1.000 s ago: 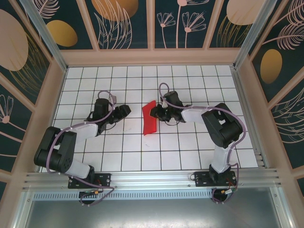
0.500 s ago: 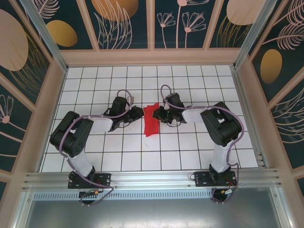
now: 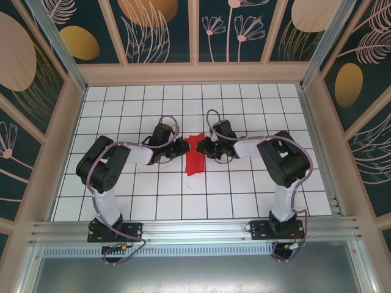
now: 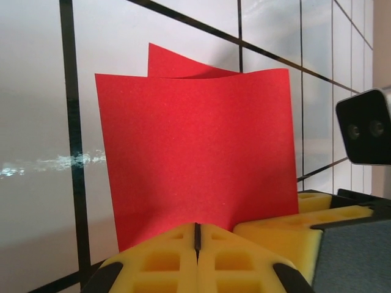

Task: Fold a paper plane with a square sheet of paper (pick it up from the middle)
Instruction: Fold the square sheet of paper in half at the center of the table.

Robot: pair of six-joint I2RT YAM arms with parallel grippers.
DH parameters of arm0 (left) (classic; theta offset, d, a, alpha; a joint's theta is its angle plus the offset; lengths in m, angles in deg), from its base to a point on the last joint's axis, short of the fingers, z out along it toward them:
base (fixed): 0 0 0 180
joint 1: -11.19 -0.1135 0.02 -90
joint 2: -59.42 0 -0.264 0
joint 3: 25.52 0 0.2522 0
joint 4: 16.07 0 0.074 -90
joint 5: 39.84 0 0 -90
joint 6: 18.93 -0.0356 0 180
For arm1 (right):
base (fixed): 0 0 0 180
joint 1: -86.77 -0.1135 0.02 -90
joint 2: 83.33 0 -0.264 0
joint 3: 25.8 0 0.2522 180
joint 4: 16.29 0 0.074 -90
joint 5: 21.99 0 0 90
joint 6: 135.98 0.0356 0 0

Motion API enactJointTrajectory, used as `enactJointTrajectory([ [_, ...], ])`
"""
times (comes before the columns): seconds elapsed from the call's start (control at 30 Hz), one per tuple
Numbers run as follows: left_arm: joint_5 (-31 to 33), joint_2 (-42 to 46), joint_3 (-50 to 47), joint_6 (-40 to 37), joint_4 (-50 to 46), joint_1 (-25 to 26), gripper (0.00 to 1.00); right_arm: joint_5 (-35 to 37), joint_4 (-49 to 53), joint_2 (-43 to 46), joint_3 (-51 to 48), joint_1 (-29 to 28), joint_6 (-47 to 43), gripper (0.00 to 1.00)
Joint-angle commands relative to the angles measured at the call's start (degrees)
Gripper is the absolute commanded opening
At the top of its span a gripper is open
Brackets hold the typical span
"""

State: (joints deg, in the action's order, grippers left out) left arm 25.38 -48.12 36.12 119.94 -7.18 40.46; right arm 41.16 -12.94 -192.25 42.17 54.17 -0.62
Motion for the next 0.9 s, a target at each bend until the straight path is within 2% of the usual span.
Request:
enactJointTrajectory([
  [0.0,0.99,-2.24,2.23,-2.44,-3.25,0.42,0.01,1.11,3.31,0.30,0.75,0.27,-0.24,0.30],
  [0.2,2.74,-3.80,3.80,-4.03,-6.32,0.43,0.00,2.57,7.02,2.38,2.00,0.26,-1.23,0.36],
  [0.43,1.78,-3.90,4.17,-4.04,-6.02,0.43,0.00,9.72,16.39,3.16,5.54,-0.42,-7.46,0.48],
  [0.57,1.41,-3.81,4.90,-4.24,-6.14,0.43,0.00,9.74,18.18,0.79,7.01,-0.83,-12.38,0.52],
  [0.73,1.14,-4.03,5.82,-4.43,-6.57,0.42,0.00,10.88,19.44,0.45,7.23,-0.93,-14.15,0.53],
  [0.87,0.09,-4.15,6.65,-4.36,-6.33,0.43,0.00,10.63,19.82,1.76,7.61,-1.76,-15.04,0.61],
])
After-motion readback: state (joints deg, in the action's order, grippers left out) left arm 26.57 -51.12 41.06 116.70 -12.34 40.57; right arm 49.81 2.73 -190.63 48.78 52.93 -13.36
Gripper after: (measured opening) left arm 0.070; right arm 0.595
